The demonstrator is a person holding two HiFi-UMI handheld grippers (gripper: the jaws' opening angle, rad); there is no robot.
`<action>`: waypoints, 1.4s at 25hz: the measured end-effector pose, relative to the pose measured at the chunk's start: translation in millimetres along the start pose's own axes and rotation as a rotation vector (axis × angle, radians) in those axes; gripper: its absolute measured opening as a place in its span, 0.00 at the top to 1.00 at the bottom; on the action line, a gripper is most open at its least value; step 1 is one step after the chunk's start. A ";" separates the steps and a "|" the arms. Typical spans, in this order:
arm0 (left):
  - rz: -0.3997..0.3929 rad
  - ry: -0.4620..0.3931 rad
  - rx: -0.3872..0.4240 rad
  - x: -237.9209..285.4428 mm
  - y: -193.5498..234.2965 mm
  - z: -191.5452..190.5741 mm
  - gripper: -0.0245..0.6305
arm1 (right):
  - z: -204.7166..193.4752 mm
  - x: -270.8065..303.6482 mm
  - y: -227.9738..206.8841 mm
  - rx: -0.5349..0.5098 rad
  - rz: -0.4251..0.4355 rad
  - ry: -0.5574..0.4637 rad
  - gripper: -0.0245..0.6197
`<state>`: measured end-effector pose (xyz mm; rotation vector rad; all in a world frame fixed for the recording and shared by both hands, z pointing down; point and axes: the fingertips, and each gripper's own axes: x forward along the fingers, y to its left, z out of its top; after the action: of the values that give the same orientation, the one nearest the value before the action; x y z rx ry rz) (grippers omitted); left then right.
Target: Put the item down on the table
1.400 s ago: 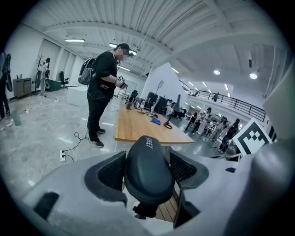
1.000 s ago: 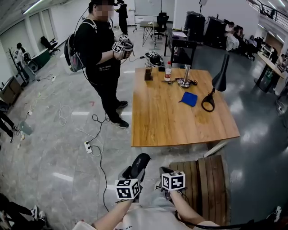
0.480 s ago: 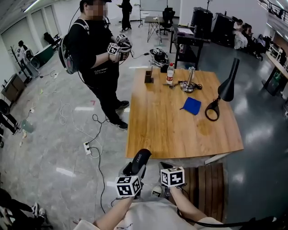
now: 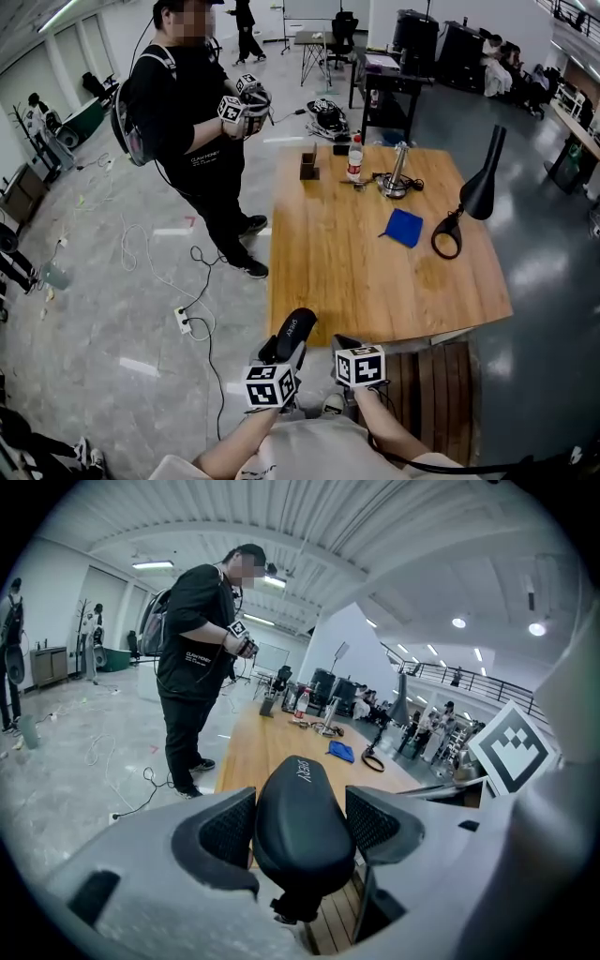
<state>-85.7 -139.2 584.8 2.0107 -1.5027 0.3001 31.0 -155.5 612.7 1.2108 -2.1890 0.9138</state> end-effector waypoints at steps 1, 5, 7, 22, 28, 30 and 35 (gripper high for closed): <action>-0.004 0.001 0.002 1.6 2.3 2.3 0.49 | 2.7 3.3 1.0 0.003 -0.002 -0.001 0.96; -0.013 0.006 0.004 8.6 10.3 9.2 0.49 | 11.2 14.2 4.8 0.003 -0.003 -0.001 0.96; -0.015 0.008 0.004 14.2 13.9 12.4 0.49 | 14.9 18.8 3.9 0.001 -0.006 0.000 0.96; -0.019 0.098 0.023 96.4 42.6 2.9 0.49 | 18.8 64.9 -41.6 0.042 -0.060 0.079 0.96; -0.008 0.128 0.088 153.2 66.3 -12.9 0.49 | 11.9 103.1 -57.7 0.050 -0.058 0.115 0.96; -0.004 0.123 0.084 171.5 73.5 -14.9 0.49 | 10.5 114.2 -60.6 0.050 -0.058 0.128 0.96; -0.016 0.110 0.089 200.6 78.3 -24.5 0.49 | 2.1 127.3 -63.6 0.053 -0.052 0.147 0.96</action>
<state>-87.5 -297.2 733.1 2.0391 -1.4271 0.4707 22.4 -251.4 717.5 1.1800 -2.0209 1.0114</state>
